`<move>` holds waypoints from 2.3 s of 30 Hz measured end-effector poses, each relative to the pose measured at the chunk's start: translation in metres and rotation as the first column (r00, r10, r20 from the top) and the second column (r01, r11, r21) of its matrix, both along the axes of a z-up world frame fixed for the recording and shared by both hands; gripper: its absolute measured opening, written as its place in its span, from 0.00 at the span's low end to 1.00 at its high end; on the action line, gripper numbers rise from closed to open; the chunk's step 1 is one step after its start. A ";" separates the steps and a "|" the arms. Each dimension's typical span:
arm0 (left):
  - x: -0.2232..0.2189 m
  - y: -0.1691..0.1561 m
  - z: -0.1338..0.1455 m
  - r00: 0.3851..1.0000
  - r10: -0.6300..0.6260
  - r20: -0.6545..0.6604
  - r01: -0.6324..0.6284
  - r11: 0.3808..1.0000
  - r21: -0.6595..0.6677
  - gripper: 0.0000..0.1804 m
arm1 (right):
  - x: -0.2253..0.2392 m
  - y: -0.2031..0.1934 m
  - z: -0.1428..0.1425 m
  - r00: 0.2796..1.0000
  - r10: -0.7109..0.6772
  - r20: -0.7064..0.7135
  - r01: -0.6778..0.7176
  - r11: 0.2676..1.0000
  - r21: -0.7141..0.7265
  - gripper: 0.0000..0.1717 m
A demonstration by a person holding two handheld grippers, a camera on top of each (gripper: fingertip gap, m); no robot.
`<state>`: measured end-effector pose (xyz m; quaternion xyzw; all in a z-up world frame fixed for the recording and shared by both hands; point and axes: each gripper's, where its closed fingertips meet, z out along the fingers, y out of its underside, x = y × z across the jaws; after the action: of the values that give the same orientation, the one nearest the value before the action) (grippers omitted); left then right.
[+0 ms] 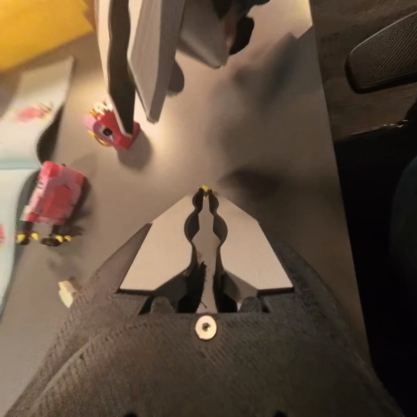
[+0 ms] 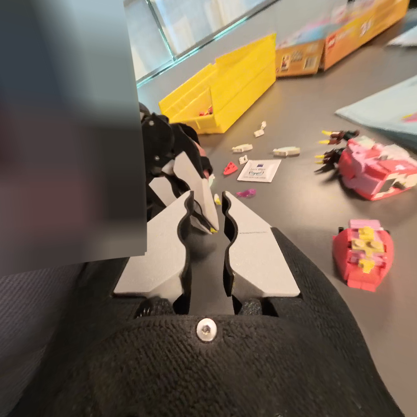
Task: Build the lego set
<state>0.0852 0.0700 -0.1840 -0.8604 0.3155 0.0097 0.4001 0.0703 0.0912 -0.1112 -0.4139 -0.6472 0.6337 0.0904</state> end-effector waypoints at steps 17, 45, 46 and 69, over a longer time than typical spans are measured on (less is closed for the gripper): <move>0.002 0.002 -0.012 0.977 0.056 0.205 -0.016 0.981 -0.192 0.08 | -0.008 0.048 0.010 0.947 -0.293 -0.134 0.267 0.945 -0.188 0.14; -0.002 -0.045 -0.007 0.914 0.124 0.386 -0.021 0.965 -0.261 0.09 | 0.014 -0.041 -0.038 0.965 -0.025 -0.260 0.162 0.839 0.519 0.15; 0.001 -0.046 -0.003 0.888 0.127 0.442 -0.005 0.964 -0.266 0.09 | 0.016 -0.049 -0.039 0.947 0.039 -0.318 0.165 0.790 0.590 0.16; 0.013 -0.037 0.041 0.912 -0.075 0.403 0.023 0.991 0.131 0.17 | 0.014 -0.064 -0.021 0.878 0.126 -0.462 0.170 0.820 0.547 0.02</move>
<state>0.0977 0.0333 -0.1428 -0.8091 0.2454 -0.1603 0.5094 0.0841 0.0272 -0.1324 -0.2057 -0.7591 0.4910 0.3748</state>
